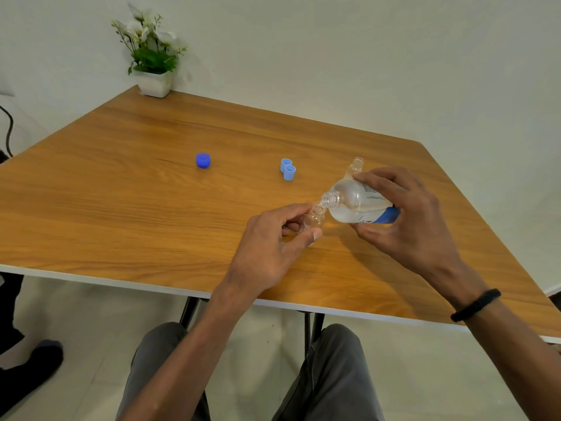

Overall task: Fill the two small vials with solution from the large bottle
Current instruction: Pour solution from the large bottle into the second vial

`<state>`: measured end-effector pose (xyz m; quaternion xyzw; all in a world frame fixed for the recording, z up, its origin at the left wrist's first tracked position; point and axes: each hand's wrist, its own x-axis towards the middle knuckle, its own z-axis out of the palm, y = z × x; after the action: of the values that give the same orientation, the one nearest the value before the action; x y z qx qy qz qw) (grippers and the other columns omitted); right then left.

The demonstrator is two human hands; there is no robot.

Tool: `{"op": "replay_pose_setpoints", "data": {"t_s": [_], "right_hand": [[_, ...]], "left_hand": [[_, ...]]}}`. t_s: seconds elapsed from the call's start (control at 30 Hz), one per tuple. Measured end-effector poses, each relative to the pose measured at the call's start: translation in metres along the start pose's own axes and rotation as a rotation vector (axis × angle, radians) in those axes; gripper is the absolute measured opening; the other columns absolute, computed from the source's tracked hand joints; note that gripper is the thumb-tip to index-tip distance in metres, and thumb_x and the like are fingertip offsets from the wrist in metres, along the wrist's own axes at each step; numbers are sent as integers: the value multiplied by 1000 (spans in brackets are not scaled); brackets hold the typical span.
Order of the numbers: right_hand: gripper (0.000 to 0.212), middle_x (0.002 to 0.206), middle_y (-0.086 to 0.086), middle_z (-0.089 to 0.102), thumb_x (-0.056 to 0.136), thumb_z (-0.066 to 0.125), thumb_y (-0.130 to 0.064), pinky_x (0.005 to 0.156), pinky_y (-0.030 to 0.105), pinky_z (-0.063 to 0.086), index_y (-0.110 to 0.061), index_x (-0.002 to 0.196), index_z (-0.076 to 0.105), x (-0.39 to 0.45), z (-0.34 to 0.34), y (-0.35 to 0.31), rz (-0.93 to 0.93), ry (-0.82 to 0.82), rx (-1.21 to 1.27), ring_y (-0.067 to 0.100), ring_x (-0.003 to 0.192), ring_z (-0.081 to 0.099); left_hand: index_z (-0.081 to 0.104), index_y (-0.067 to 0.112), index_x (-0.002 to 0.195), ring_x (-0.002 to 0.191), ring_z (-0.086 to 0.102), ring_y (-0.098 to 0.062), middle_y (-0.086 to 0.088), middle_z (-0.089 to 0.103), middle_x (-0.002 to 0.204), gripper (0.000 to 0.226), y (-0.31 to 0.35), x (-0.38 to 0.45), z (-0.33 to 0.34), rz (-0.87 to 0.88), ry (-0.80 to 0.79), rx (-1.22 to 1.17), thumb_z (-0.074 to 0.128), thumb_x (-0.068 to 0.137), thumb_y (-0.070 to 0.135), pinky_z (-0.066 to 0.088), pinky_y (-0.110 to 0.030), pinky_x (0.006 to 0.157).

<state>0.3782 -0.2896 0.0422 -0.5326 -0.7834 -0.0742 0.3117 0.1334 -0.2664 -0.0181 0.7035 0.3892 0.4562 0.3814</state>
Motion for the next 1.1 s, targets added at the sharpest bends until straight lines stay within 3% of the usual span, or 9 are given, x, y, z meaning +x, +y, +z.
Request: {"op": "replay_pose_setpoints", "data": {"t_s": [0.13, 0.6, 1.1], "right_hand": [[78, 136, 2, 61, 72, 95, -16, 100, 54, 55, -19, 144, 64, 0, 0, 1, 4, 2, -3, 13, 126, 49], [79, 134, 3, 62, 71, 96, -15, 100, 55, 55, -18, 143, 64, 0, 2, 1, -3, 6, -7, 21, 126, 54], [80, 136, 2, 61, 72, 95, -17, 102, 58, 53, -19, 145, 63, 1, 2, 3, -3, -13, -16, 21, 129, 53]], "left_hand": [[71, 22, 135, 96, 68, -6, 9, 76, 100, 43, 1, 0, 0, 4, 0, 4, 78, 93, 31, 56, -23, 91], [69, 26, 137, 101, 68, -5, 12, 76, 106, 45, 3, -1, -2, -20, -20, 3, 77, 93, 33, 56, -27, 94], [67, 26, 140, 102, 67, -2, 15, 76, 108, 49, 2, 0, -1, -20, -24, 18, 76, 93, 35, 54, -19, 93]]}}
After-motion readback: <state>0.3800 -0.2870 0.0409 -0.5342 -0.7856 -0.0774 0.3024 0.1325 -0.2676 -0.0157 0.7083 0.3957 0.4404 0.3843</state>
